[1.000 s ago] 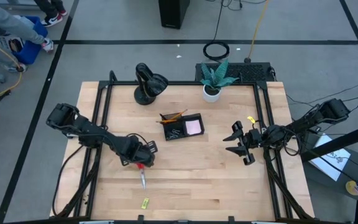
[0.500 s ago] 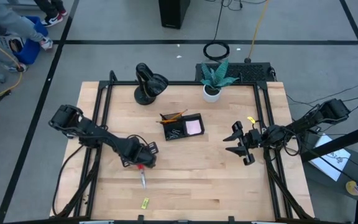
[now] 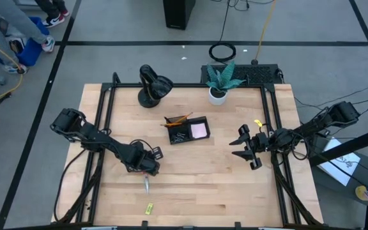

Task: Pick and place office supplies into organizer
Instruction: Put the red scissors into the desk organizer

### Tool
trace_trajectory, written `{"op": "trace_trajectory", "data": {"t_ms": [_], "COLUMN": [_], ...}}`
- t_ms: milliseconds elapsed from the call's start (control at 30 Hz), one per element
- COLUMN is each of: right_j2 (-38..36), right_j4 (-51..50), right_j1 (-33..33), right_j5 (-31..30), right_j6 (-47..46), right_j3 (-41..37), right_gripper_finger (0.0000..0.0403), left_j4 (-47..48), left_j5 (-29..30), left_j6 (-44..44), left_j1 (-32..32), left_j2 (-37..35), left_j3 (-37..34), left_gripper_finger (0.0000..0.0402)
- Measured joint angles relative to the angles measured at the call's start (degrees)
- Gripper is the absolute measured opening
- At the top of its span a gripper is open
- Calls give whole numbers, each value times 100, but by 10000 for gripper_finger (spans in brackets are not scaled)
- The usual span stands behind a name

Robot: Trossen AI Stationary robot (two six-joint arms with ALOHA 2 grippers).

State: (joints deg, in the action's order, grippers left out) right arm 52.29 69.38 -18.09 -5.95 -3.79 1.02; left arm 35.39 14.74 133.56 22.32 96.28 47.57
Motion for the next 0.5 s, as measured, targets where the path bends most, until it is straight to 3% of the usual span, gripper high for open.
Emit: {"op": "trace_trajectory", "data": {"t_ms": [200, 400, 500], "right_j2": [0, 0, 0], "right_j4": [-2, -2, -2], "right_j1": [0, -1, -2], "right_j5": [2, 1, 0], "right_j6": [0, 0, -2], "right_j3": [0, 0, 0], "right_gripper_finger": [160, 160, 160], "left_j4": [-15, -160, -170], "left_j5": [43, 57, 61], "left_j6": [-72, -162, -147], "left_j1": [-3, -4, -5], "left_j2": [1, 9, 10], "left_j3": [0, -7, -4], "left_gripper_finger": [13, 42, 34]}}
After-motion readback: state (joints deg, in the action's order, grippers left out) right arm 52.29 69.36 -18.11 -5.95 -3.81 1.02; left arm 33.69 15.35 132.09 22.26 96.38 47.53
